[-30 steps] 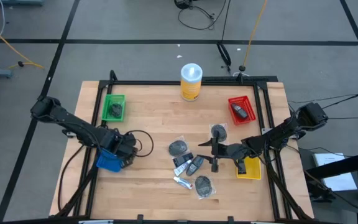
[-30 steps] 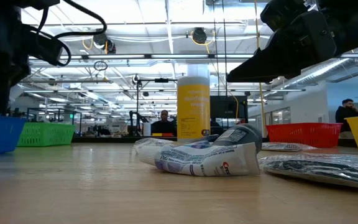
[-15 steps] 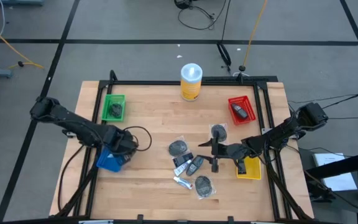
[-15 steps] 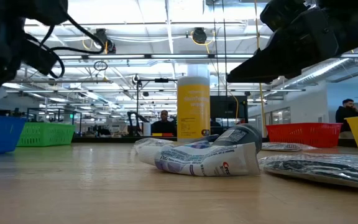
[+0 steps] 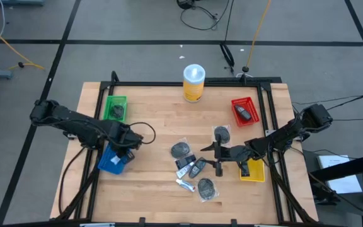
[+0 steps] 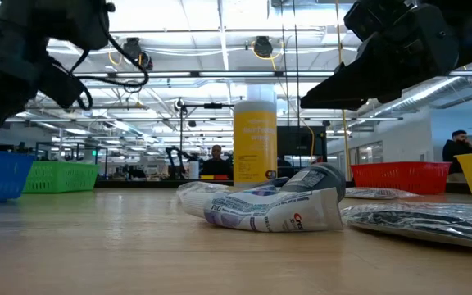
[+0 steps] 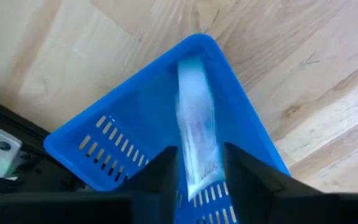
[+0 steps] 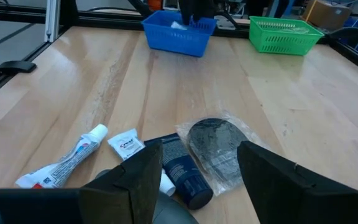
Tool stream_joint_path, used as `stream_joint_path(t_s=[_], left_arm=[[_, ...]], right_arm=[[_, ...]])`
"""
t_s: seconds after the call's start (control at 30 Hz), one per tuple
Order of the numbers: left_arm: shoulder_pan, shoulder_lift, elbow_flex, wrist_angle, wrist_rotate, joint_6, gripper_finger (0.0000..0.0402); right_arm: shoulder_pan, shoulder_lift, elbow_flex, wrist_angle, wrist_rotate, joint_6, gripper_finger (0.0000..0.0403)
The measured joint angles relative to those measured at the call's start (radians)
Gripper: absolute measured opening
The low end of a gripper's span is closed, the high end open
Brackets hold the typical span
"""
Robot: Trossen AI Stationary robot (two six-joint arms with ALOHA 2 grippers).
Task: Pick & Place Travel size toiletries
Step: Put the toothpaste into the blue bin, then put the deodorant into the red bin
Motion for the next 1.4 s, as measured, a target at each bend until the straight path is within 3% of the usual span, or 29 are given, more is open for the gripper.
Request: stream_joint_path(t_s=[0.17,0.3,0.4,0.47,0.57,0.7,0.8,0.9,1.03,1.13,1.4], left_arm=[[0.019,0.0,-0.041,-0.024,0.06,0.073,0.0206],[0.031,-0.01,-0.005,-0.126,0.112,0.143,0.023],[0.03,-0.039,0.077,-0.226,0.05,0.138,0.0225],[0.024,-0.068,0.142,-0.193,-0.032,0.146,0.0216],[0.007,-0.114,0.195,0.016,-0.208,0.226,0.0203],[-0.031,-0.154,0.159,0.524,-0.421,0.512,0.019],[-0.059,-0.145,0.082,0.915,-0.514,0.746,0.0183],[-0.061,-0.096,-0.01,1.299,-0.517,0.906,0.018],[-0.045,0.013,-0.116,1.625,-0.517,0.971,0.018],[-0.022,0.116,-0.157,1.765,-0.517,0.952,0.0179],[0.008,0.415,-0.158,1.949,-0.454,0.87,0.0179]], right_arm=[[0.0,0.0,0.0,0.0,0.001,0.0,0.0201],[0.0,0.0,0.0,0.0,0.001,0.0,0.0201],[-0.002,0.0,0.0,0.0,0.001,0.0,0.0201],[-0.002,0.0,0.0,0.001,0.002,-0.001,0.0201],[-0.002,0.0,0.0,0.002,0.002,-0.003,0.0201],[-0.002,0.0,0.0,0.005,-0.013,-0.013,0.0201],[0.012,0.0,0.0,0.012,-0.173,-0.083,0.0201],[0.033,-0.001,0.0,0.059,-0.262,-0.102,0.0201],[0.052,0.0,0.0,0.074,-0.296,-0.052,0.0201],[0.061,0.012,0.001,0.081,-0.313,-0.008,0.0201],[0.013,0.068,0.005,0.062,-0.283,0.013,0.0201]])
